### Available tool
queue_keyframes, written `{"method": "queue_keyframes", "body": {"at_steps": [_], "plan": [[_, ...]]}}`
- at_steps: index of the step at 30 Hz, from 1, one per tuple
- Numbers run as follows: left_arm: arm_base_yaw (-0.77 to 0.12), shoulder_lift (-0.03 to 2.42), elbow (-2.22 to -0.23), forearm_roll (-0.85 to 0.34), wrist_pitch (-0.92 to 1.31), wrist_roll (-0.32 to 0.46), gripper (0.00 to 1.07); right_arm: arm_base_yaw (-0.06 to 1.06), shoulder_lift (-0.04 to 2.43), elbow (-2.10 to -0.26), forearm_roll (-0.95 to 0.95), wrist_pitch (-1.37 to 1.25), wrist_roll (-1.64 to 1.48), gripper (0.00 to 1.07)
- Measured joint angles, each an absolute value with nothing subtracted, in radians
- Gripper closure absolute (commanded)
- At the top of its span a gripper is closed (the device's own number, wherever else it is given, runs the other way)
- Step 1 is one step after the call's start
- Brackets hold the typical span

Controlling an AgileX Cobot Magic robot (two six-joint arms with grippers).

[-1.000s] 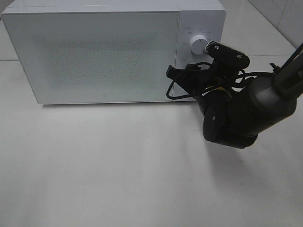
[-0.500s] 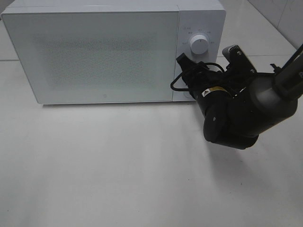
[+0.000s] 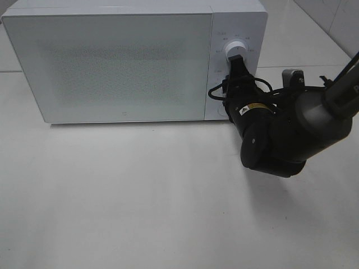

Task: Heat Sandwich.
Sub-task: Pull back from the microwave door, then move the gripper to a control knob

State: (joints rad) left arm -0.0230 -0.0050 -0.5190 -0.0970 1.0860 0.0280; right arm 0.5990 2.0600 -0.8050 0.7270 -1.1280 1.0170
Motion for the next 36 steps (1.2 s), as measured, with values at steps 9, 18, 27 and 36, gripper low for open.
{"method": "queue_keyframes", "body": {"at_steps": [9,18,27,36], "plan": [[-0.023,-0.005,-0.519,-0.097,1.086,0.028,0.09,0.599,2.060,-0.805,0.730,-1.127,1.241,1.04],[-0.023,-0.005,-0.519,-0.097,1.086,0.028,0.09,0.599,2.064,-0.805,0.734,-1.135,1.374,1.03],[-0.023,-0.005,-0.519,-0.097,1.086,0.028,0.09,0.599,2.070,-0.805,0.731,-1.144,1.397,1.01],[-0.023,-0.005,-0.519,-0.097,1.086,0.028,0.09,0.599,2.070,-0.805,0.731,-1.144,1.361,0.93]]}}
